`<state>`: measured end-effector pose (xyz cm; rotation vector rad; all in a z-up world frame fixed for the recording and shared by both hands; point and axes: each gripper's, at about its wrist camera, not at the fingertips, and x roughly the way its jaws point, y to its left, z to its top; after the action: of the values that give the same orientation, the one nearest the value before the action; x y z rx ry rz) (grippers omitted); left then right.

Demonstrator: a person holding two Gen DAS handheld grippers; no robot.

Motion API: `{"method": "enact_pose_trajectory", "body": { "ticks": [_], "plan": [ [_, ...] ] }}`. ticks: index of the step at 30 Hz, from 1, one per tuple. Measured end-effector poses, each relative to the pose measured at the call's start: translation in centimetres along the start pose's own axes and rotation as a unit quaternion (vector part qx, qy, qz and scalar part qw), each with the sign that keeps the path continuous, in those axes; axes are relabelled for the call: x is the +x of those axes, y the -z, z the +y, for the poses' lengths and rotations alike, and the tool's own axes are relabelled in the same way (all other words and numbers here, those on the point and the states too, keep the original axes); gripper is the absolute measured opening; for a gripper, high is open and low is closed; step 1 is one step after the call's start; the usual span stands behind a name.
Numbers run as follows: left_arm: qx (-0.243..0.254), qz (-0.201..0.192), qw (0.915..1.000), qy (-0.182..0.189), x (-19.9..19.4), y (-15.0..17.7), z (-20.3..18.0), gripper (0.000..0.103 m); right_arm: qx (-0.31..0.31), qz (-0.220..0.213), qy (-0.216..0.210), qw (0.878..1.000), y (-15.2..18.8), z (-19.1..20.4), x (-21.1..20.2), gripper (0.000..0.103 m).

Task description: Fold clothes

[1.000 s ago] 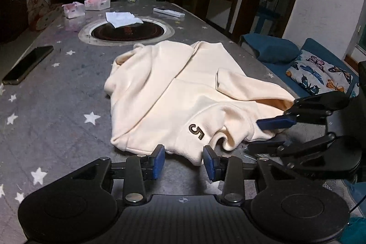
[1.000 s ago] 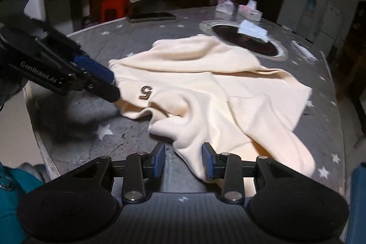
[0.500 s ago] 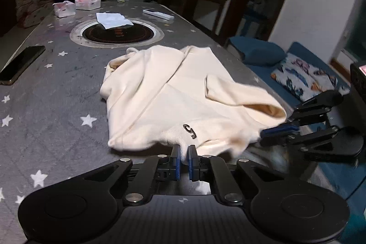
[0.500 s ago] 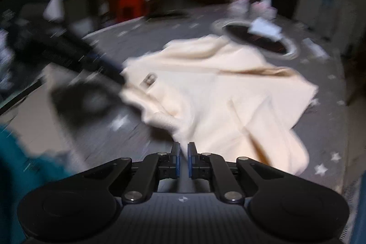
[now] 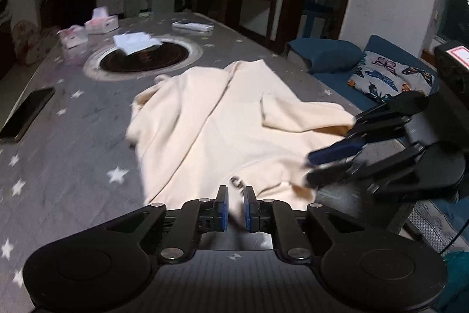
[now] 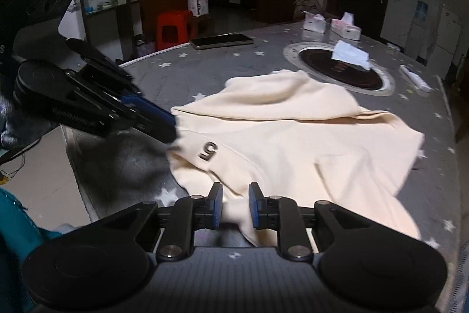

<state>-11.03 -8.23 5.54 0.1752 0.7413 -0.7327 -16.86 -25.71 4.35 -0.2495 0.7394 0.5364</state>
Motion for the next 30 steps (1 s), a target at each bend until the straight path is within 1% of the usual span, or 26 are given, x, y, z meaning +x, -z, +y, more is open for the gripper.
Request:
{"method": "enact_pose_trajectory", "body": {
  "ticks": [2, 4, 6, 9, 10, 12, 13, 14, 15, 16, 19, 22, 25, 29, 30],
  "plan": [
    [0.011, -0.004, 0.9999, 0.01, 0.8, -0.2, -0.4, 0.021, -0.001, 0.014, -0.002, 1.0, 0.1, 0.3, 1.1, 0.019],
    [0.025, -0.005, 0.9996, 0.011, 1.6, -0.2, -0.9, 0.034, -0.002, 0.03, 0.005, 1.0, 0.4, 0.6, 1.9, 0.019],
    [0.042, -0.003, 0.999, 0.014, 2.4, -0.1, -1.2, 0.037, -0.004, 0.039, 0.016, 0.999, 0.9, 0.6, 2.2, 0.019],
    [0.06, 0.006, 0.9981, 0.012, 3.5, 0.2, -1.5, 0.037, 0.01, 0.038, 0.016, 0.999, 1.2, 0.3, 1.8, 0.018],
    [0.066, 0.008, 0.9977, 0.012, 3.8, 0.3, -1.6, 0.035, 0.016, 0.037, 0.017, 0.999, 1.3, 0.1, 1.8, 0.018],
    [0.077, 0.014, 0.9969, 0.01, 4.2, 0.6, -1.6, 0.035, 0.025, 0.035, 0.018, 0.999, 1.4, -0.1, 1.6, 0.013],
    [0.081, 0.013, 0.9966, 0.009, 4.3, 0.8, -1.6, 0.03, 0.028, 0.033, 0.018, 0.999, 1.4, -0.2, 1.5, 0.013],
    [0.084, 0.012, 0.9964, 0.008, 4.3, 0.9, -1.6, 0.027, 0.031, 0.032, 0.019, 0.999, 1.5, -0.2, 1.4, 0.009],
    [0.086, 0.01, 0.9962, 0.006, 4.2, 1.0, -1.6, 0.022, 0.035, 0.03, 0.019, 0.999, 1.5, -0.3, 1.3, 0.004],
    [0.087, 0.008, 0.9962, 0.006, 4.2, 1.1, -1.5, 0.015, 0.04, 0.026, 0.018, 0.999, 1.5, -0.3, 1.2, 0.004],
    [0.074, 0.0, 0.9972, 0.007, 3.6, 1.0, -1.1, 0.009, 0.049, 0.012, 0.021, 0.999, 1.5, -0.6, 0.5, 0.003],
    [0.067, -0.015, 0.9976, 0.014, 2.6, 0.9, -0.9, 0.008, 0.058, -0.002, 0.018, 0.998, 1.4, -0.8, -0.8, 0.003],
    [0.063, -0.022, 0.9974, 0.025, 1.7, 1.0, -0.9, 0.007, 0.061, -0.002, 0.009, 0.998, 1.7, -0.8, -1.8, 0.003],
    [0.074, 0.0, 0.9966, 0.036, 2.1, 1.8, -1.1, 0.008, 0.051, 0.028, -0.014, 0.998, 2.5, -0.6, -1.5, 0.003],
    [0.076, 0.006, 0.9964, 0.037, 2.3, 1.9, -1.1, 0.008, 0.045, 0.03, -0.012, 0.998, 2.6, -0.4, -1.5, 0.004]
  ]
}}
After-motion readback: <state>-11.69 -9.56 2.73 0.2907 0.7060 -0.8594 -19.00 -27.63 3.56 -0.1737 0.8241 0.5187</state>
